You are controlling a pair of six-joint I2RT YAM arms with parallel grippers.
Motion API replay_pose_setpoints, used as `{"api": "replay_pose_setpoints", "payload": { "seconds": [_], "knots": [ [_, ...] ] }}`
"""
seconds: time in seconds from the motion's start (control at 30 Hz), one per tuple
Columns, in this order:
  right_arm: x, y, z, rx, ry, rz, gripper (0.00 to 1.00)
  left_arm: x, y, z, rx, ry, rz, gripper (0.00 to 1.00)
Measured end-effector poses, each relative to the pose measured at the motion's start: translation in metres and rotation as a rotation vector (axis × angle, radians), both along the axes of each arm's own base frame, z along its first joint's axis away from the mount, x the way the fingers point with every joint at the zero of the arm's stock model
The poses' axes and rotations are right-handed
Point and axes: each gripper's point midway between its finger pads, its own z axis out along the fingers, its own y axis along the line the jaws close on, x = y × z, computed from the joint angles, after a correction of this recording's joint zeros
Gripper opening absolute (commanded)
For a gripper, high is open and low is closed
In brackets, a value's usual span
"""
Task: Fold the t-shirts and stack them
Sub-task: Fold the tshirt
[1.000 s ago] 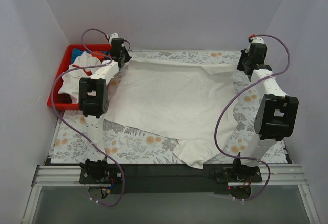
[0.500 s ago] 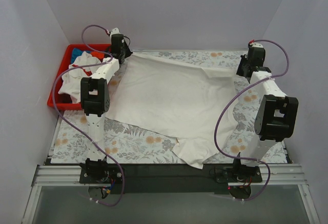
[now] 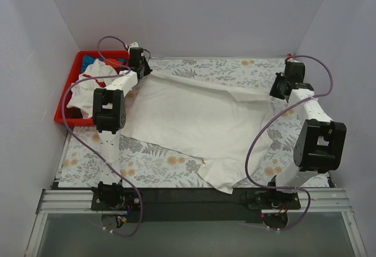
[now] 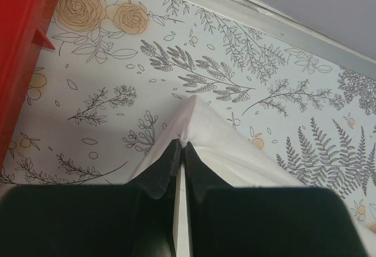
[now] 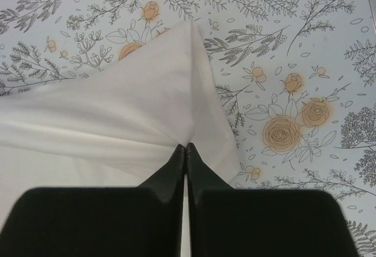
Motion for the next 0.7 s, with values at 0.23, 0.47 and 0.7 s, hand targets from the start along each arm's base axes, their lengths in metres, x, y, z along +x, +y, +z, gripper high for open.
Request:
{"api": "replay_pose_setpoints", "payload": {
  "seconds": [0.23, 0.47, 0.7],
  "knots": [
    [-0.017, 0.007, -0.004, 0.044, 0.044, -0.002, 0.01, -0.008, 0.003, -0.006, 0.011, 0.026, -0.001, 0.0],
    [-0.044, 0.013, -0.023, 0.087, 0.122, -0.023, 0.01, -0.016, 0.008, -0.011, 0.017, 0.048, 0.006, 0.0],
    [-0.076, 0.02, -0.057, 0.144, 0.224, -0.039, 0.01, -0.031, 0.011, -0.03, 0.013, 0.114, 0.018, 0.0]
  ]
}}
